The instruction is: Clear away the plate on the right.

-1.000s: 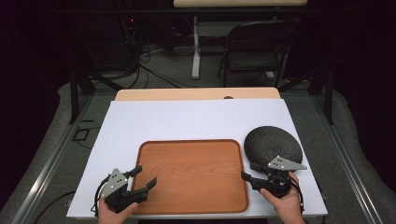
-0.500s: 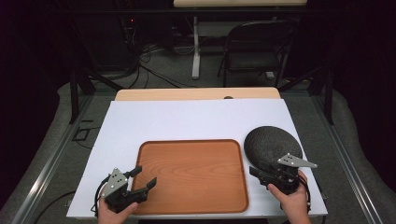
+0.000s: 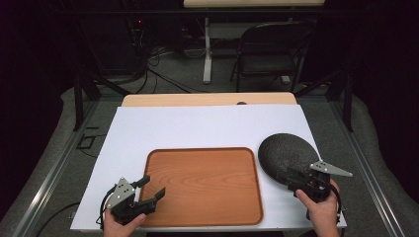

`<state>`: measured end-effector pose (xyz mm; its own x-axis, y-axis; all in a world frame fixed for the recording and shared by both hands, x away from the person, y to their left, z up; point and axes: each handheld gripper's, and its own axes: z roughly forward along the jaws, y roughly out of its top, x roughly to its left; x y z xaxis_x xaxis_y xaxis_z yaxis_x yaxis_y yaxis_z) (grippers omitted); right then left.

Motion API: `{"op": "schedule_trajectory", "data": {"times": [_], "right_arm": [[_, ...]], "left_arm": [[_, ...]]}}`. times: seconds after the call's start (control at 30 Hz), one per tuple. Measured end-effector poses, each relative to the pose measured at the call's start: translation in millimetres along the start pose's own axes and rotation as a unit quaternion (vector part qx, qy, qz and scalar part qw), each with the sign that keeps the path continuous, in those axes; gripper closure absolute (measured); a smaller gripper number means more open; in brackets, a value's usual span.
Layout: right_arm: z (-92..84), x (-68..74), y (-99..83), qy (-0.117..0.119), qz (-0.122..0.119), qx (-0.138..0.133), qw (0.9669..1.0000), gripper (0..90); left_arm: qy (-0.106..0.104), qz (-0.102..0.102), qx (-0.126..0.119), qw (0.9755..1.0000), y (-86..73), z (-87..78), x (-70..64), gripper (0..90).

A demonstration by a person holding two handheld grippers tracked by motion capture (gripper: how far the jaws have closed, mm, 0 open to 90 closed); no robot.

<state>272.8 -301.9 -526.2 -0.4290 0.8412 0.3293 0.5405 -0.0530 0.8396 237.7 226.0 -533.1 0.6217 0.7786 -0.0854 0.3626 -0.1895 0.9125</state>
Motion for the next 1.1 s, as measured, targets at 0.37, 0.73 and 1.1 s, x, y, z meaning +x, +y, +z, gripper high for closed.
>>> {"op": "schedule_trajectory", "data": {"times": [0.37,0.73,1.1], "right_arm": [[-14.3,-21.6,3.3,-0.027,0.033,-0.01,0.9991,43.6],[-27.6,-45.1,2.4,-0.057,0.07,-0.017,0.9958,43.6],[-31.9,-62.5,-1.9,-0.07,0.113,-0.014,0.991,44.0]], "left_arm": [[0.0,0.0,0.001,1.0,-0.2,0.0,0.7,28.8],[0.001,-0.002,0.001,1.0,-0.3,0.2,0.5,28.8],[0.001,-0.002,0.0,1.0,-0.2,0.0,0.8,28.8]]}}
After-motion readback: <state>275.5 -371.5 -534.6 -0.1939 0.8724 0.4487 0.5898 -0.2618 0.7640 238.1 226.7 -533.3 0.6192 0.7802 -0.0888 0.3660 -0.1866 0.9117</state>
